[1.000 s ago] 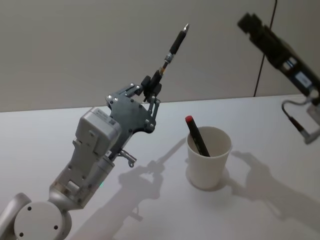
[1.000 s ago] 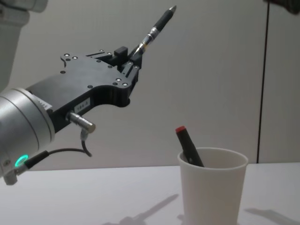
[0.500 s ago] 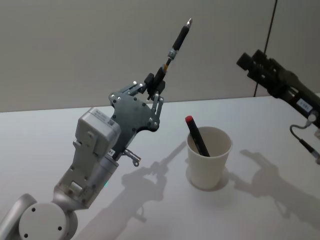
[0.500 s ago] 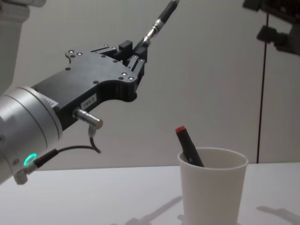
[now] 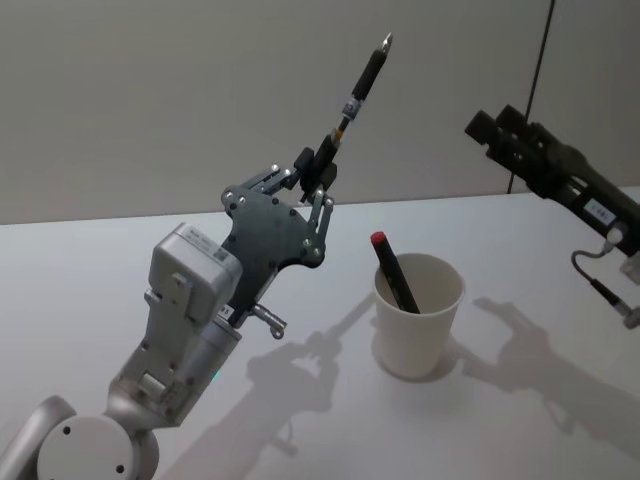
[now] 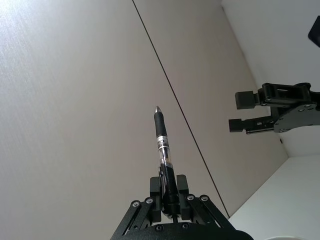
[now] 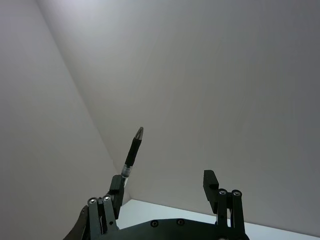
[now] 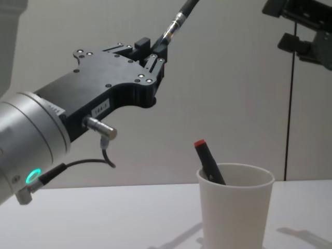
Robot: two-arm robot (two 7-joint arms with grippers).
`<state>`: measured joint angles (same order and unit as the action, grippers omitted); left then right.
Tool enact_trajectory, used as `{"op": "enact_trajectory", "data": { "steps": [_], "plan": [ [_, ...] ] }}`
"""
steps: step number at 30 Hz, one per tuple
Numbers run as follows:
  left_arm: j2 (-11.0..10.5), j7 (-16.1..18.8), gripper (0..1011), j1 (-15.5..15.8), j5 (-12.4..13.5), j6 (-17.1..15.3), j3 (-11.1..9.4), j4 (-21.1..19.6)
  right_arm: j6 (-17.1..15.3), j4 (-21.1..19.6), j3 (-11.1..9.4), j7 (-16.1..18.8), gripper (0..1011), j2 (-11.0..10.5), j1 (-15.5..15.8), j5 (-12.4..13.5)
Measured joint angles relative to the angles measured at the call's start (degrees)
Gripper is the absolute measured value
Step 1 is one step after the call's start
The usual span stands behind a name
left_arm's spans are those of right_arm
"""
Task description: Place the pen into the pen holder.
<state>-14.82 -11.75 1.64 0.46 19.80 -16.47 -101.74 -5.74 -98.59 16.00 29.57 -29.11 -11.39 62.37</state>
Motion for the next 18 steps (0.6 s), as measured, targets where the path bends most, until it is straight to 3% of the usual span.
{"op": "enact_trajectory", "data": {
  "steps": [13,14,18],
  "plan": [
    [-0.4,0.8,194,-1.2,0.8,-0.1,-0.1,-1.7,-4.3,0.8,0.9,-1.5,1002,2.6,-1.6,8.3],
    [-0.4,0.9,194,-1.4,0.8,-0.2,-0.1,-1.9,-5.2,0.9,1.1,-2.2,1001,3.2,-1.9,10.4],
    [-0.5,1.2,194,-1.8,1.1,-0.3,-0.2,-2.3,-6.7,1.3,1.4,-3.6,1001,4.2,-2.4,14.0]
  ]
}}
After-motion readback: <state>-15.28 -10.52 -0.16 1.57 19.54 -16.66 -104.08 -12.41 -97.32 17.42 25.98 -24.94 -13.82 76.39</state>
